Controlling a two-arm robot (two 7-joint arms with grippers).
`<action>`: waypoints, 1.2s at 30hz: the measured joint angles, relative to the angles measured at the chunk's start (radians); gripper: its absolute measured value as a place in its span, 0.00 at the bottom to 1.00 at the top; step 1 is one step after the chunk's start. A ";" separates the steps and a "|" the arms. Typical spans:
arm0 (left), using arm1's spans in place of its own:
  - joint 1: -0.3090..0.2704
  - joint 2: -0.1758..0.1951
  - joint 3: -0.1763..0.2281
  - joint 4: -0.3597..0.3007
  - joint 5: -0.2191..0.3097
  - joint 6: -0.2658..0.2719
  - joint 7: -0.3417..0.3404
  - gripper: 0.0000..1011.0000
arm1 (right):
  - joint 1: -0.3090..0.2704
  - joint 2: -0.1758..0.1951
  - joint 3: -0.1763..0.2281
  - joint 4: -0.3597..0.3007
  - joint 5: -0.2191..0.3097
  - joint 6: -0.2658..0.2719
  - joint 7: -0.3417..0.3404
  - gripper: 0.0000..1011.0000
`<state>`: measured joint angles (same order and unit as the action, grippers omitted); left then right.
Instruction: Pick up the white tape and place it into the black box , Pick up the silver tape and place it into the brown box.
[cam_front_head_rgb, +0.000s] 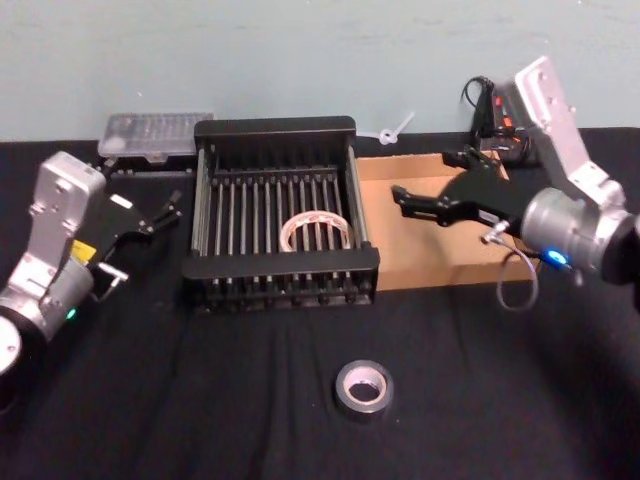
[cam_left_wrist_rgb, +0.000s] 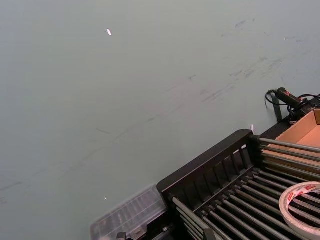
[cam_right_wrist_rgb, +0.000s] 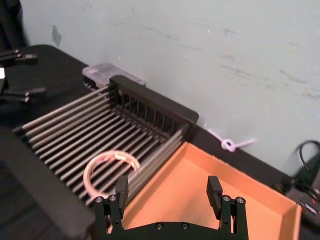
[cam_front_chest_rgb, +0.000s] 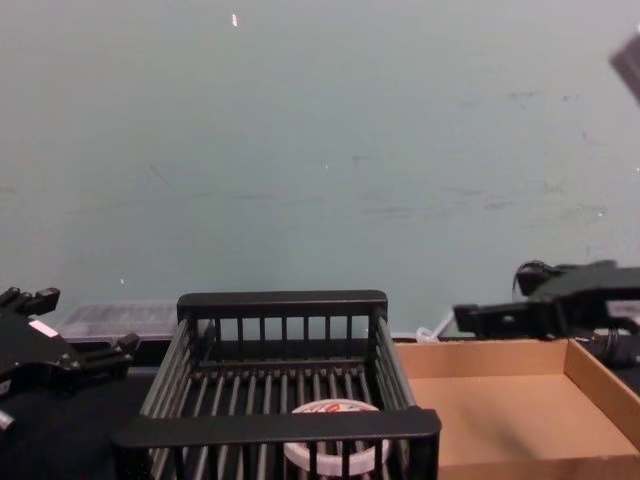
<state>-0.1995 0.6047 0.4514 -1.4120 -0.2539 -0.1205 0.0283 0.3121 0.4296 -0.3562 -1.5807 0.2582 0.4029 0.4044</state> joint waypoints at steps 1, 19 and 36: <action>0.000 0.000 0.000 0.000 0.000 0.000 0.000 0.99 | -0.009 0.008 0.004 -0.011 0.004 0.003 0.002 0.99; 0.000 0.000 0.000 0.000 0.000 0.000 0.000 0.99 | -0.163 0.155 0.007 -0.187 0.119 0.111 0.071 0.99; 0.000 0.000 0.000 0.000 0.000 0.000 0.000 0.99 | -0.117 0.197 -0.128 -0.167 0.122 0.137 0.147 0.99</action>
<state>-0.1995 0.6047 0.4514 -1.4120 -0.2539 -0.1205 0.0283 0.1946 0.6264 -0.4843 -1.7478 0.3804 0.5402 0.5514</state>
